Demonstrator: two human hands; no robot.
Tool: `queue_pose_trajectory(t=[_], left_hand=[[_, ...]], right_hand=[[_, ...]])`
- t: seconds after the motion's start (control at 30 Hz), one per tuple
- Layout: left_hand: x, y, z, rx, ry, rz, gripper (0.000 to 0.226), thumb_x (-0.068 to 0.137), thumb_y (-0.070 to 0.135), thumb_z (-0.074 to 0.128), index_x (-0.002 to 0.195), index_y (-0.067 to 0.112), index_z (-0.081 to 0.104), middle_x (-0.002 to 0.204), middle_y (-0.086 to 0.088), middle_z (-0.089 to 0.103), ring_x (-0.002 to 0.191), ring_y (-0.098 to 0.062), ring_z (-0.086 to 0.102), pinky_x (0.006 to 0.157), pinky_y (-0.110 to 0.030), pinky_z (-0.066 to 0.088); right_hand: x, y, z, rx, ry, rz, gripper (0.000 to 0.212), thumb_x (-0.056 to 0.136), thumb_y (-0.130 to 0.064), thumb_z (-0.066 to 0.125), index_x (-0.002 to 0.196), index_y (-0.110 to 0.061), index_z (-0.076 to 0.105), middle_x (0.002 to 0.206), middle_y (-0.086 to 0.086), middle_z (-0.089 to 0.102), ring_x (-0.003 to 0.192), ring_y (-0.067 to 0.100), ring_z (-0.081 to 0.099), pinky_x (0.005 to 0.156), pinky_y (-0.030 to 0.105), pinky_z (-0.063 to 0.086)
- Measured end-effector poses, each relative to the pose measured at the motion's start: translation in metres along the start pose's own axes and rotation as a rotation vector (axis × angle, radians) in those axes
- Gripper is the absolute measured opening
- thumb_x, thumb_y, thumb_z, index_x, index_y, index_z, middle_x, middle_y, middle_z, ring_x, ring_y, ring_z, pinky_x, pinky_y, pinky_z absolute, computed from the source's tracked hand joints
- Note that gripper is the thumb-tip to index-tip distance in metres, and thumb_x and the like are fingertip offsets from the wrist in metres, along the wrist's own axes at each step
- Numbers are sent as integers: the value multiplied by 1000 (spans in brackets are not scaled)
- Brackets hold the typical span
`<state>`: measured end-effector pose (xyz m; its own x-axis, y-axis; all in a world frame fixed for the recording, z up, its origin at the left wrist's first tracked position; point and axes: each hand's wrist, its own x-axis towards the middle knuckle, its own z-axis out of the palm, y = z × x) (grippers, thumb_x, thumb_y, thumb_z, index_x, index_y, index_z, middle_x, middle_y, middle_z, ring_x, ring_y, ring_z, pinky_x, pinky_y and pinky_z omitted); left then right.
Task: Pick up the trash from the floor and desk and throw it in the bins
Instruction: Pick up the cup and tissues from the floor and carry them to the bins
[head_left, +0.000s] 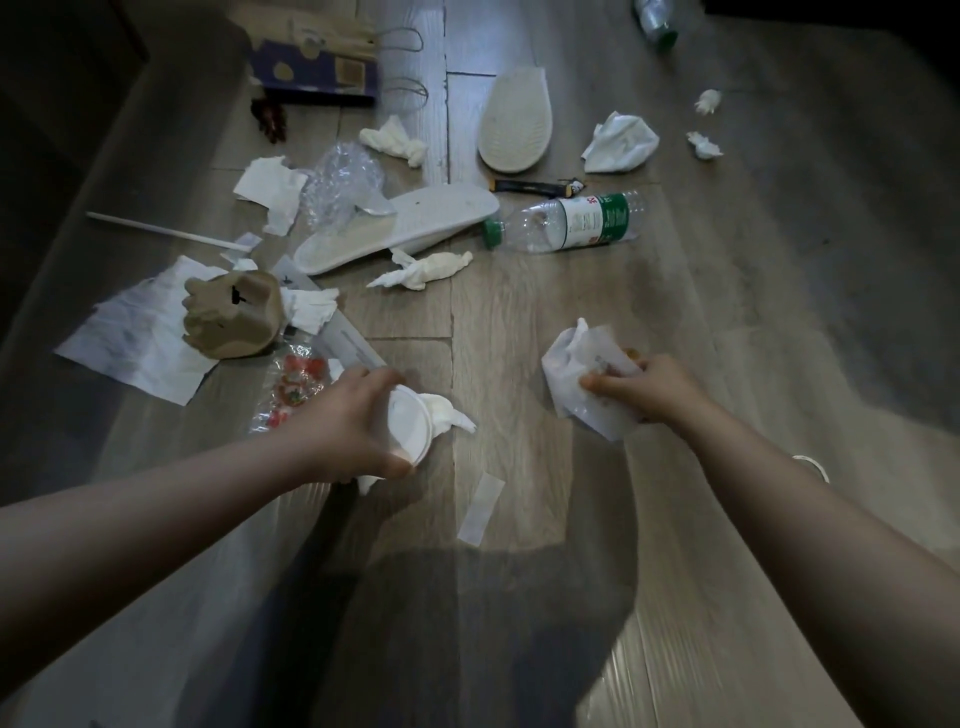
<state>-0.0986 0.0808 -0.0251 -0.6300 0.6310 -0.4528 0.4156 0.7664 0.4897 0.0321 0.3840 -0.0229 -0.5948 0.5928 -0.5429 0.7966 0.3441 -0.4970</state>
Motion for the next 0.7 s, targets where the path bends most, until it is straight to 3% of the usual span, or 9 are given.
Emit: queue_pose_trajectory(t=[0.07,0.17,0.23,0.3,0.47,0.6,0.7], left_hand=[[1,0,0,-11,19,1,100,57,44,85,140,30,32,139,3,37,120,-16,41,79,-25,40],[2,1,1,-18,35,-2,101,56,45,85,141,30,31,139,2,37,120,-17,43,79,-26,42],[2,1,0,-22,37,-10,104,56,47,85,142,30,29,140,2,37,122,-18,42,81,-28,44],[3,1,1,-26,36,-17,107,56,48,84,144,30,26,144,1,35,126,-19,41,86,-32,46],[4,1,2,-27,35,-25,112,57,47,84,147,29,21,148,0,32,132,-21,36,97,-36,44],[4,0,0,-73,46,-29,112,57,41,86,147,28,21,149,-2,32,134,-22,35,95,-32,40],[2,0,-1,-90,36,-32,111,58,39,87,147,28,21,149,-3,31,133,-22,35,93,-31,40]], right_hand=[[11,-1,3,-137,100,35,75,66,-54,78,124,-12,57,121,14,59,105,29,60,91,45,52],[21,-3,15,-295,195,56,113,66,-55,76,151,-16,13,147,21,31,133,38,35,105,46,34],[26,-6,24,-345,183,10,118,73,-55,70,151,-23,-13,153,22,18,139,41,21,109,48,26],[30,-7,31,-347,162,-51,112,77,-53,63,148,-33,-21,156,17,8,139,42,15,109,53,26],[40,-11,30,-524,65,-272,97,85,-40,58,146,-45,-17,160,12,-13,139,45,13,109,50,24],[46,-24,27,-689,-19,-336,82,88,-32,56,149,-46,2,154,13,12,128,41,26,104,44,32],[42,-29,30,-648,7,-310,68,88,-27,58,147,-36,25,145,14,26,124,39,31,97,38,35]])
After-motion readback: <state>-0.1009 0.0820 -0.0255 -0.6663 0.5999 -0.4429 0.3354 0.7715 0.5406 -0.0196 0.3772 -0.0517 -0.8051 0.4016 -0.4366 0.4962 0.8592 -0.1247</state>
